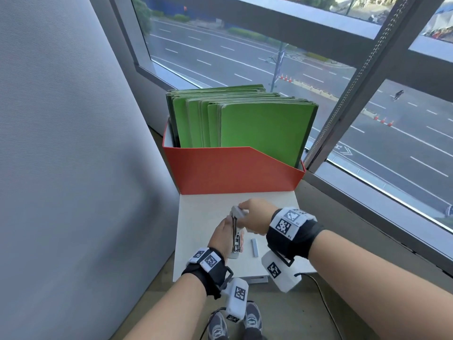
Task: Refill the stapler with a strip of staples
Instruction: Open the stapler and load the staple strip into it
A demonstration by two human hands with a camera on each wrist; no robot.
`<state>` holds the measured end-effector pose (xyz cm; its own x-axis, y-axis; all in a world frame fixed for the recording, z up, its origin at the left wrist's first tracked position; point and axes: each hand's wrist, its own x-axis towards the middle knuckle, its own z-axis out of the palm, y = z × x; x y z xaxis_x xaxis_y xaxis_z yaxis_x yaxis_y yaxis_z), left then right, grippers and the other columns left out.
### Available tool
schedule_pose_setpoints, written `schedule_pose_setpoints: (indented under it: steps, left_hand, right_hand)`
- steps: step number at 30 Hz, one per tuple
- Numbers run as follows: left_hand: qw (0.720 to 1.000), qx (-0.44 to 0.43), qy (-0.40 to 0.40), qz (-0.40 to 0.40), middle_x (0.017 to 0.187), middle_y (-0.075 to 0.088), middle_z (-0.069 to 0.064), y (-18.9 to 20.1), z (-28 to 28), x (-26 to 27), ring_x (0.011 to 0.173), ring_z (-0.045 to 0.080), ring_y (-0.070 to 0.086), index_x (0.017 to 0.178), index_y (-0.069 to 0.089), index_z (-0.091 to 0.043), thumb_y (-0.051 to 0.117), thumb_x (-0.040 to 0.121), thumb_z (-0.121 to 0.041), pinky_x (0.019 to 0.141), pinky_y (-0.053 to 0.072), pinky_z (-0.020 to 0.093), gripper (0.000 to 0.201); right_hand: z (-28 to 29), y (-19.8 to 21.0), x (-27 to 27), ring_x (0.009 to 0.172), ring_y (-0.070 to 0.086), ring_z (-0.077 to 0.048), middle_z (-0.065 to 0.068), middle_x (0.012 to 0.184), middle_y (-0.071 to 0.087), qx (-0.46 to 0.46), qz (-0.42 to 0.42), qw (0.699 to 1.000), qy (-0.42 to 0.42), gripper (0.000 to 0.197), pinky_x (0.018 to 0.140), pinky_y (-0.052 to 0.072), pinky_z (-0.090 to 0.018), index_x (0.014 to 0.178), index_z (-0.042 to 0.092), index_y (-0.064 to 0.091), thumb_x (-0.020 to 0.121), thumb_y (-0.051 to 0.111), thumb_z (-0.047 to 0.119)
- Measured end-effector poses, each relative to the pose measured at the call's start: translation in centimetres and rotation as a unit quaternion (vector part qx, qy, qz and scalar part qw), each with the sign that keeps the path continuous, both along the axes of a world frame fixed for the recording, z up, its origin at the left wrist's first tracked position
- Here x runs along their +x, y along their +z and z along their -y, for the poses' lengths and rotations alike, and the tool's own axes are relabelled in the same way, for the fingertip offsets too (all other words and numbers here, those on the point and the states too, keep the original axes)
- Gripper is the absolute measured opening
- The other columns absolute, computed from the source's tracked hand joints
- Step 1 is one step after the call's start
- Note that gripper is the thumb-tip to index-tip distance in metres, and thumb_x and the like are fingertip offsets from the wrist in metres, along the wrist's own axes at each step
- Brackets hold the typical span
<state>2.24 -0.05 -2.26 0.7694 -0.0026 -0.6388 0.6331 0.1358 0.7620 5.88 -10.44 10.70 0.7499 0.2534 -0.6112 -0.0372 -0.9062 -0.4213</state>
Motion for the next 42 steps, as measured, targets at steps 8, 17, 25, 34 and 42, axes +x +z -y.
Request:
schedule_pose_setpoints:
  steps: [8, 17, 25, 34, 42]
  left_hand:
    - [0.998, -0.065, -0.021, -0.018, 0.055, 0.043, 0.002, 1.7, 0.1, -0.9, 0.039, 0.013, 0.035, 0.084, 0.055, -0.013, 0.032, 0.095, -0.026, 0.039, 0.029, 0.019, 0.029]
    - [0.993, -0.114, -0.041, -0.011, 0.057, 0.041, 0.003, 2.7, -1.2, -2.3, 0.038, 0.013, 0.036, 0.085, 0.059, -0.013, 0.025, 0.099, -0.046, 0.038, 0.031, 0.018, 0.05]
    - [0.992, -0.111, -0.035, -0.04, 0.05, 0.046, 0.001, 1.9, -1.7, -3.0, 0.035, 0.012, 0.039, 0.086, 0.059, -0.011, 0.027, 0.097, -0.05, 0.037, 0.031, 0.016, 0.051]
    - [0.998, -0.049, -0.01, 0.023, 0.056, 0.05, 0.005, 1.8, -1.8, -1.7, 0.038, 0.013, 0.037, 0.114, 0.058, -0.02, 0.036, 0.094, -0.055, 0.038, 0.033, 0.018, 0.046]
    - [0.998, -0.047, 0.029, 0.03, 0.065, 0.068, 0.012, 1.4, -0.9, -0.8, 0.037, 0.018, 0.047, 0.109, 0.052, -0.022, 0.037, 0.097, -0.044, 0.042, 0.042, 0.023, 0.029]
  right_hand:
    - [1.1, 1.7, 4.4, 0.057, 0.053, -0.017, -0.012, 0.079, 0.071, 0.068, 0.051, 0.991, -0.102, 0.02, 0.048, 0.044, -0.024, 0.09, 0.0, 0.072, 0.084, 0.063, 0.016]
    - [1.7, -2.6, 7.1, 0.056, 0.056, -0.014, -0.002, 0.068, 0.064, 0.142, 0.05, 0.967, -0.204, 0.036, 0.056, 0.049, -0.025, 0.089, 0.008, 0.068, 0.078, 0.072, 0.042]
    - [1.3, -6.8, 6.2, 0.054, 0.056, -0.017, -0.003, 0.062, 0.062, 0.175, 0.013, 0.953, -0.247, 0.052, 0.062, 0.05, -0.031, 0.093, 0.003, 0.068, 0.079, 0.065, 0.054]
    - [5.7, -11.3, 1.2, 0.065, 0.058, -0.016, -0.011, 0.096, 0.069, 0.119, -0.044, 0.974, -0.187, 0.037, 0.054, 0.051, -0.021, 0.123, 0.015, 0.058, 0.089, 0.062, 0.028]
    - [5.4, -16.7, -2.9, 0.087, 0.055, -0.019, -0.008, 0.119, 0.053, 0.011, -0.009, 0.994, -0.104, 0.052, 0.074, 0.046, -0.028, 0.129, 0.025, 0.051, 0.08, 0.066, 0.017]
